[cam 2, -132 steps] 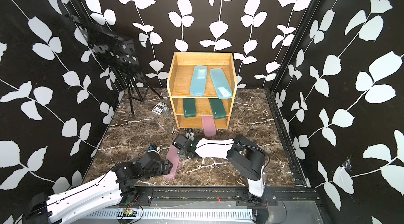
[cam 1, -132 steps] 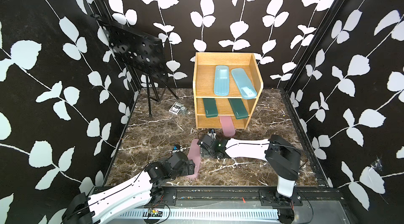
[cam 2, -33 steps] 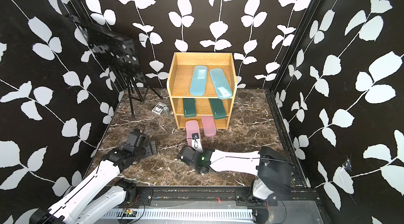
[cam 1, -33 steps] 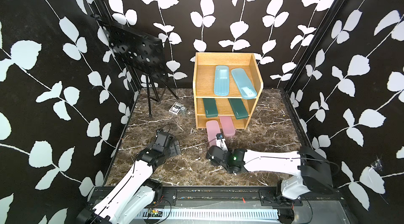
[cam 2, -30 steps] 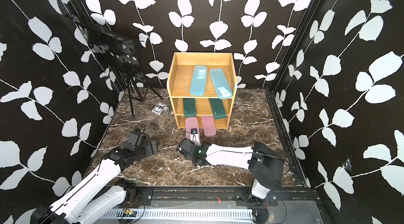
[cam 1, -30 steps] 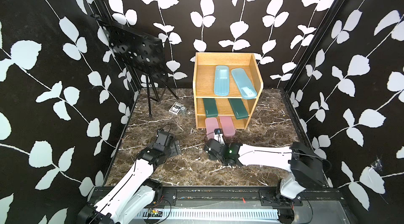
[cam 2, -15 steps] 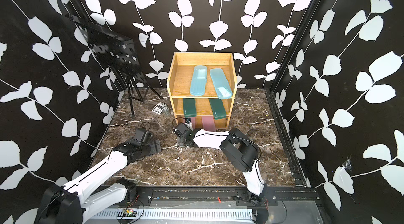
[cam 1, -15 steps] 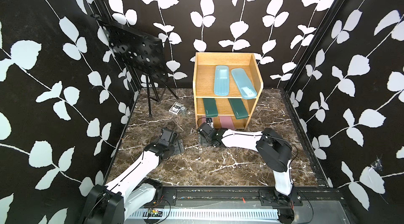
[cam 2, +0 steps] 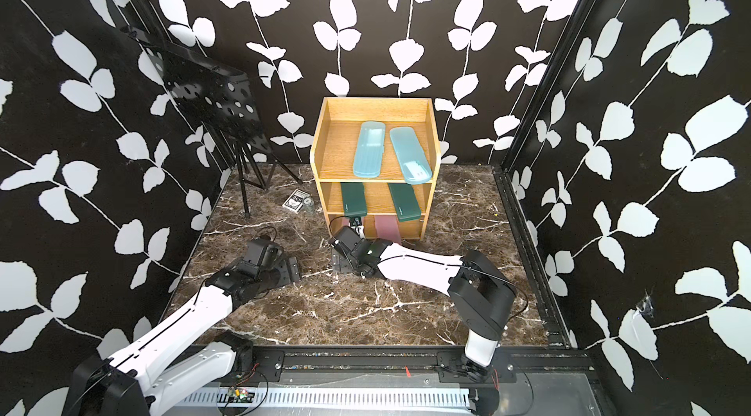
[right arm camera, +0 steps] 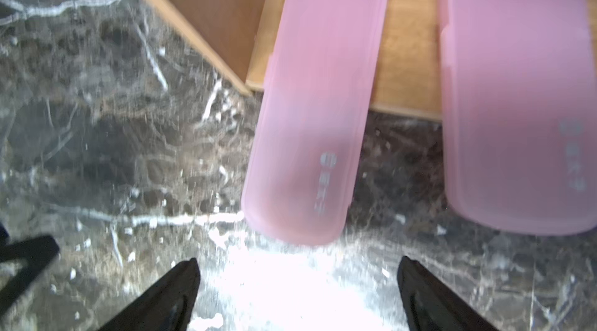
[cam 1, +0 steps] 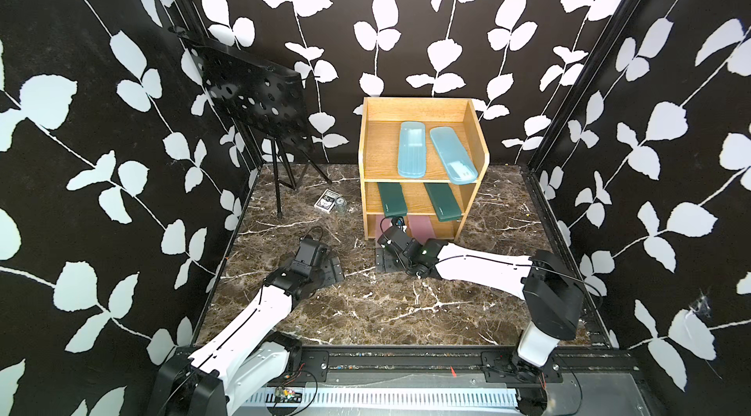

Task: Place the pencil cases on the shelf according to color
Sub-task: Place the pencil case on the shelf.

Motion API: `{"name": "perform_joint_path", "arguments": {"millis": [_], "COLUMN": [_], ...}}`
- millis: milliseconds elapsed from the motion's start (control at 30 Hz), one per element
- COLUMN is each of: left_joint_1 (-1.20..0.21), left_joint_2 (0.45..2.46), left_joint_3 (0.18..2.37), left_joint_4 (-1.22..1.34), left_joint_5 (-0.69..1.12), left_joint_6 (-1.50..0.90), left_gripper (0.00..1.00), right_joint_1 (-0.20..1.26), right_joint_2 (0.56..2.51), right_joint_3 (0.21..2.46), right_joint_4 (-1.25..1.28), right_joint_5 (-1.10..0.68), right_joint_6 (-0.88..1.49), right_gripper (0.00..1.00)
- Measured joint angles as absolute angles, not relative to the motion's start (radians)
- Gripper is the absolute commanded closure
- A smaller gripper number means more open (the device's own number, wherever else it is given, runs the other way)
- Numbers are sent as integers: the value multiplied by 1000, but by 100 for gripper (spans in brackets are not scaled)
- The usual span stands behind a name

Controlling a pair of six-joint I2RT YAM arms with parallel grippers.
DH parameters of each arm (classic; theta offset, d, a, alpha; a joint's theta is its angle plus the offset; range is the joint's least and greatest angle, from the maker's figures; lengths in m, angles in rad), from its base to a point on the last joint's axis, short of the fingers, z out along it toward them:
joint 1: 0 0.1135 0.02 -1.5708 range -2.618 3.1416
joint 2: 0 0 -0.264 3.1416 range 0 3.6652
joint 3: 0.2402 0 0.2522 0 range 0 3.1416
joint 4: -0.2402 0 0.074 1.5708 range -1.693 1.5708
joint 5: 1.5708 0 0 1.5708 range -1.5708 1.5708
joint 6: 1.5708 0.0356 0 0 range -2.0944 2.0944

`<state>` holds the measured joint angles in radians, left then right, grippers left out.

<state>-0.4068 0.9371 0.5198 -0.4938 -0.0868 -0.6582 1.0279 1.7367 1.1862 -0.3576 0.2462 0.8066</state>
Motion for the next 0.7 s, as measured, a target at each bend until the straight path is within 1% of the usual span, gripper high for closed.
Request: {"name": "perform_joint_path", "arguments": {"millis": [167,233,267,467,700], "left_joint_1": [-407,-407,-407,-407,-407], "left_joint_2": [892,881,878,881,910], "left_joint_3": [520,520,520,520,520], "left_joint_4": [-516,-522,-525,-529,-528], "left_joint_5": [-86,-86,-86,-86,-87], "left_joint_6": [-658,-658,-658,-657,-654], "left_gripper": [1,1,1,1,1], "right_joint_1": [1087,1102,1105,1082,997], "right_joint_2": [1737,1746,1760,1860,1909], "right_joint_3": [1104,1081,1081,1090,1151], "right_joint_4": [-340,-329,-321,-261,-241], "right_joint_5": [241,233,231,240,250], "right_joint_6": [846,866,871,881,853], "right_gripper": [43,52,55,58,57]}}
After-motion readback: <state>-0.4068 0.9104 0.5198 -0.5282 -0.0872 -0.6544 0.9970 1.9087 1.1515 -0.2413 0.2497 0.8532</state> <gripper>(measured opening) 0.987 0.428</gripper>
